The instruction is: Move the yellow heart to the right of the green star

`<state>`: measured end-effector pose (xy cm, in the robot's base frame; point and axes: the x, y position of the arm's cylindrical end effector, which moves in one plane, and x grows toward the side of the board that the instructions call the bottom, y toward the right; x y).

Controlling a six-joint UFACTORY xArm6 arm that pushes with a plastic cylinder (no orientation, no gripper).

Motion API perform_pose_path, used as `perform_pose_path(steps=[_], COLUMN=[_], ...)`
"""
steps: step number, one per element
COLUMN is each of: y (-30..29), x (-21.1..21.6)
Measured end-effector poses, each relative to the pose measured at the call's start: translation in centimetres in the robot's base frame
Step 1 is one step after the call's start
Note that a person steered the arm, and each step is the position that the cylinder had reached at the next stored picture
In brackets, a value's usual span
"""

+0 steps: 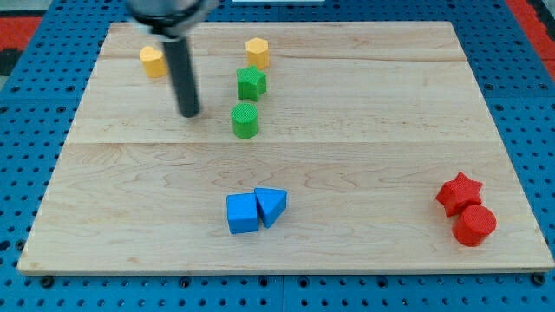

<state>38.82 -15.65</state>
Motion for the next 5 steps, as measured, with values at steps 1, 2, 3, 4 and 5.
perform_pose_path(steps=[1,2,3,4,5], y=[-9.3,-10.3,-4.1,2.4,6.4], x=[-2.1,-6.9,-9.5,-13.2,-14.3])
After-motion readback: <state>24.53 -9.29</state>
